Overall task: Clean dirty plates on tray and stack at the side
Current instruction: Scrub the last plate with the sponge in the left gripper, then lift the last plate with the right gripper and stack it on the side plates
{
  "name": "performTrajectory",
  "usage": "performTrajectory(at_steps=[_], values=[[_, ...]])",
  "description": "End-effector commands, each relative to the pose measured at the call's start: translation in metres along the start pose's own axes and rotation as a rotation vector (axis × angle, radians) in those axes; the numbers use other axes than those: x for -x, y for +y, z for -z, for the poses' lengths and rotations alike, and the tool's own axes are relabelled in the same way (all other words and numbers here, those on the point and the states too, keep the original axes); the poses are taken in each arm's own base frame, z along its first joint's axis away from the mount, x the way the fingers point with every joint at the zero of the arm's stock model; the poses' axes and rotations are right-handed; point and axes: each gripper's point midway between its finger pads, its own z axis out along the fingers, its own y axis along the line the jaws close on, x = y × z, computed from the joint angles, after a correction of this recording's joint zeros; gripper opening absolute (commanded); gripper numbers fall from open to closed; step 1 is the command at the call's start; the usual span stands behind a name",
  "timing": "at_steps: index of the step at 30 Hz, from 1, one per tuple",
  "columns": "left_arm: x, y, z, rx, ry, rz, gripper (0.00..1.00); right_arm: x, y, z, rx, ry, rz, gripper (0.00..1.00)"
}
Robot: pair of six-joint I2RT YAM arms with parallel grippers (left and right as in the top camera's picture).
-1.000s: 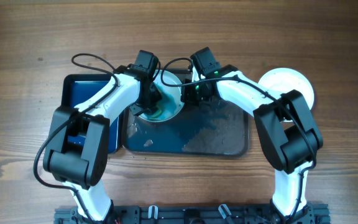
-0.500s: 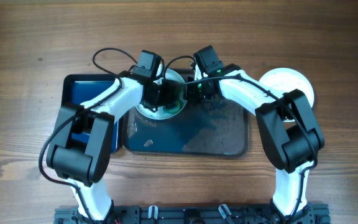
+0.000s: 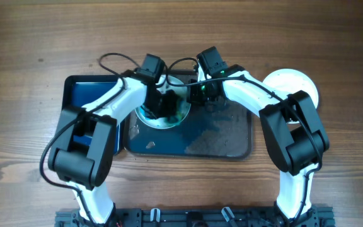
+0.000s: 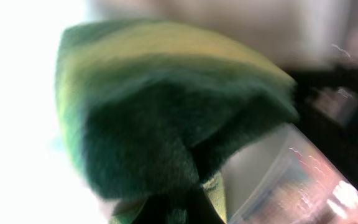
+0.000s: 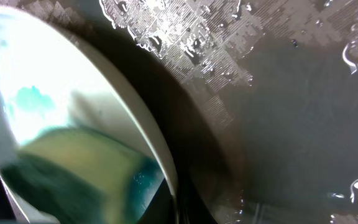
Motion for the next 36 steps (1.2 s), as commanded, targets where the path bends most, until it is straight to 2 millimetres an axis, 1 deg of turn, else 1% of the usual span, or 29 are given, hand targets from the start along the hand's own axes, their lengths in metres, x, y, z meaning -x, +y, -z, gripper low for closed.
performTrajectory(at_steps=[1, 2, 3, 5, 8, 9, 10, 11, 13, 16, 17, 19, 21, 22, 24, 25, 26, 27, 28, 29, 31, 33, 34, 36], values=[[-0.016, -0.034, -0.015, -0.198, 0.075, -0.142, 0.05, -0.005, 0.0, -0.005, 0.004, 0.015, -0.01, 0.04], [-0.002, -0.023, -0.018, -0.122, 0.01, -0.127, 0.04, -0.005, 0.0, -0.005, 0.004, 0.015, -0.01, 0.04], [0.015, -0.008, -0.018, -0.024, -0.069, -0.09, 0.04, -0.005, 0.0, -0.005, 0.004, 0.015, -0.01, 0.04], [0.044, 0.019, -0.013, 0.147, -0.214, -0.055, 0.05, -0.006, 0.0, -0.005, 0.002, 0.019, -0.011, 0.04], [0.069, 0.043, 0.002, 0.302, -0.354, 0.01, 0.04, -0.007, -0.001, -0.005, -0.001, 0.023, -0.013, 0.05], [0.077, 0.053, 0.011, 0.365, -0.407, 0.052, 0.04, -0.007, -0.001, -0.005, -0.002, 0.024, -0.014, 0.04], [0.082, 0.058, 0.017, 0.398, -0.435, 0.079, 0.04, -0.008, -0.001, -0.005, -0.002, 0.025, -0.014, 0.04], [0.09, 0.065, 0.032, 0.448, -0.469, 0.129, 0.04, -0.008, 0.0, -0.005, 0.004, 0.029, -0.012, 0.04], [0.099, 0.068, 0.048, 0.459, -0.483, 0.16, 0.04, -0.009, 0.0, -0.005, 0.002, 0.031, -0.013, 0.04], [0.109, 0.068, 0.082, 0.475, -0.468, 0.215, 0.04, -0.011, -0.001, -0.005, -0.001, 0.038, -0.016, 0.04], [0.107, 0.066, 0.093, 0.469, -0.434, 0.23, 0.04, -0.011, 0.0, -0.005, 0.005, 0.042, -0.016, 0.04], [0.099, 0.059, 0.103, 0.425, -0.358, 0.24, 0.04, -0.011, 0.001, -0.001, 0.005, 0.04, -0.015, 0.04], [0.088, 0.045, 0.111, 0.323, -0.257, 0.208, 0.04, -0.006, 0.005, 0.011, -0.005, 0.003, 0.022, 0.04], [0.084, 0.043, 0.115, 0.289, -0.227, 0.226, 0.04, -0.001, 0.003, 0.022, -0.044, -0.034, 0.032, 0.04], [0.08, 0.044, 0.12, 0.245, -0.194, 0.258, 0.04, 0.005, -0.004, 0.047, -0.132, -0.099, 0.083, 0.04], [0.077, 0.045, 0.121, 0.227, -0.175, 0.272, 0.04, 0.009, -0.011, 0.065, -0.207, -0.146, 0.103, 0.04], [0.074, 0.046, 0.121, 0.23, -0.165, 0.27, 0.04, 0.011, -0.016, 0.073, -0.246, -0.168, 0.11, 0.04], [0.071, 0.047, 0.12, 0.237, -0.15, 0.244, 0.04, 0.014, -0.025, 0.095, -0.33, -0.213, 0.133, 0.04], [0.07, 0.044, 0.118, 0.238, -0.143, 0.224, 0.04, 0.016, -0.033, 0.125, -0.437, -0.276, 0.173, 0.04], [0.07, 0.042, 0.118, 0.239, -0.144, 0.22, 0.04, 0.016, -0.036, 0.145, -0.511, -0.323, 0.198, 0.04], [0.073, 0.046, 0.119, 0.261, -0.163, 0.214, 0.04, 0.015, -0.042, 0.184, -0.684, -0.426, 0.227, 0.04], [0.077, 0.052, 0.122, 0.277, -0.178, 0.221, 0.04, 0.009, -0.038, 0.223, -0.854, -0.54, 0.281, 0.04], [0.077, 0.052, 0.122, 0.276, -0.181, 0.22, 0.04, 0.006, -0.031, 0.239, -0.907, -0.606, 0.295, 0.04], [0.08, 0.051, 0.122, 0.273, -0.19, 0.218, 0.04, -0.003, -0.006, 0.266, -0.983, -0.741, 0.355, 0.04]])
